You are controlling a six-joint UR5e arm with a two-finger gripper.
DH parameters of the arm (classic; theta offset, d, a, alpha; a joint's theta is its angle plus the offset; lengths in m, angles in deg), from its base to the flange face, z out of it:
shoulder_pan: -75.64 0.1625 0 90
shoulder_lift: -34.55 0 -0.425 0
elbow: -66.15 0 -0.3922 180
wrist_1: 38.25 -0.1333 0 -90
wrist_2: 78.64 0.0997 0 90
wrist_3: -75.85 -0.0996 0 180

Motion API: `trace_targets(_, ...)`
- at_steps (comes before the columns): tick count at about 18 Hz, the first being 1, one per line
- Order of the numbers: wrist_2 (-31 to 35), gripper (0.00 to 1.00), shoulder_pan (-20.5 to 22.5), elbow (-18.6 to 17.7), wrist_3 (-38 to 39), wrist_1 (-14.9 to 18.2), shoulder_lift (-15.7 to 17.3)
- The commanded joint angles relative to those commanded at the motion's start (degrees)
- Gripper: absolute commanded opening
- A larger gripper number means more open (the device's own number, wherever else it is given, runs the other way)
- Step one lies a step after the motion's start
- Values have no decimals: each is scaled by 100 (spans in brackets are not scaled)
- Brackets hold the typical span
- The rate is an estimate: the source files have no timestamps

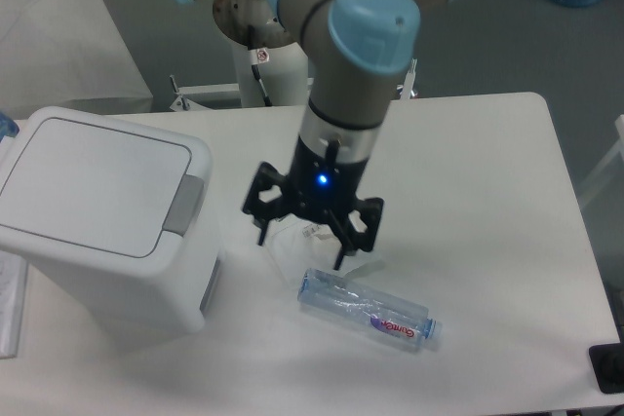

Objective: Open the trash can
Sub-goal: 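Move the gripper over the grey button on the trash bin's side, then press down on the grey button with the gripper to pop the lid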

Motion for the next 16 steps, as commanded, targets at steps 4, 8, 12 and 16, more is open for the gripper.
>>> trace_targets(4, -9, 100, -167, -343, 0, -35, 282)
trace_targets(8, 17, 100, -238, -572, 0, -70, 396)
trace_targets(12, 26, 100, -273, -616, 0, -79, 370)
trace_targets(16, 44, 100, -282, -616, 0, -254, 282)
